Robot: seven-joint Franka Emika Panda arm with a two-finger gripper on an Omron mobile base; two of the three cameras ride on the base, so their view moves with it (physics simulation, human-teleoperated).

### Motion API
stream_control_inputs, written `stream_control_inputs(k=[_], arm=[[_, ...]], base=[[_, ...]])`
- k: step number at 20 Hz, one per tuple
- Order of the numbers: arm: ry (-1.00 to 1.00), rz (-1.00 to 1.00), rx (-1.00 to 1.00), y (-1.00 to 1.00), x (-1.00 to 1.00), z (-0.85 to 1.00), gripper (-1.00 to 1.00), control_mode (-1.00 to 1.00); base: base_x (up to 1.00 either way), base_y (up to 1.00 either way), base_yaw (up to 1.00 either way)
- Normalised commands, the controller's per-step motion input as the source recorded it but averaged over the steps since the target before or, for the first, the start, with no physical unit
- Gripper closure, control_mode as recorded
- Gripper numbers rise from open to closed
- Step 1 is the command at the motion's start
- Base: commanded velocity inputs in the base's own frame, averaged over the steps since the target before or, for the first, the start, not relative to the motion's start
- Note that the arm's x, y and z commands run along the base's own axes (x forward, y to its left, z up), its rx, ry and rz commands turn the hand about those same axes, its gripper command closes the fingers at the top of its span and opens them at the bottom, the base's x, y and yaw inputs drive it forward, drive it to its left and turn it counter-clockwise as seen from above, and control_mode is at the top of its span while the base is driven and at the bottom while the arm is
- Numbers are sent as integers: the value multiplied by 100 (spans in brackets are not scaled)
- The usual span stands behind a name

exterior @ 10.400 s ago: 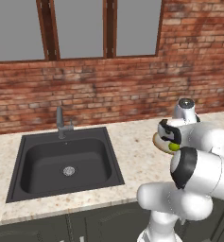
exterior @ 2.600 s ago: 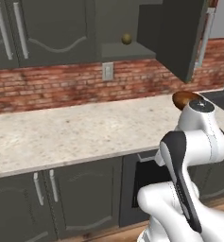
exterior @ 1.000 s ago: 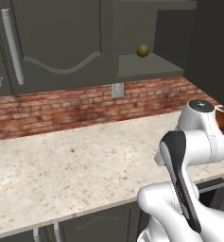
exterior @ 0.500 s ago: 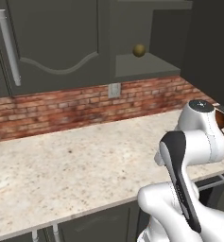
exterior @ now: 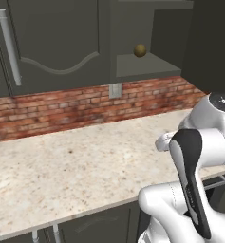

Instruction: Pick the potatos from the cabinet and place them in one bowl. Pick the pear from the sink and place it in the other bowl.

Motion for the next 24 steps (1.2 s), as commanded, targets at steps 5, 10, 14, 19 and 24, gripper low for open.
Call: stream_control_inputs(k=[5,10,14,19,24], arm=[[-22,-18,5,17,1,69,-100,-100],[-22,-17,2,19,0,72,-100,-100],[-18,-13,8,0,0,77,-100,-100],[-13,-10,6,-1,4,69,-100,-100],[-10,-13,0,6,17,58,-100,-100]], base=[[0,0,0],[0,0,0],[0,0,0],[0,0,0],[0,0,0]])
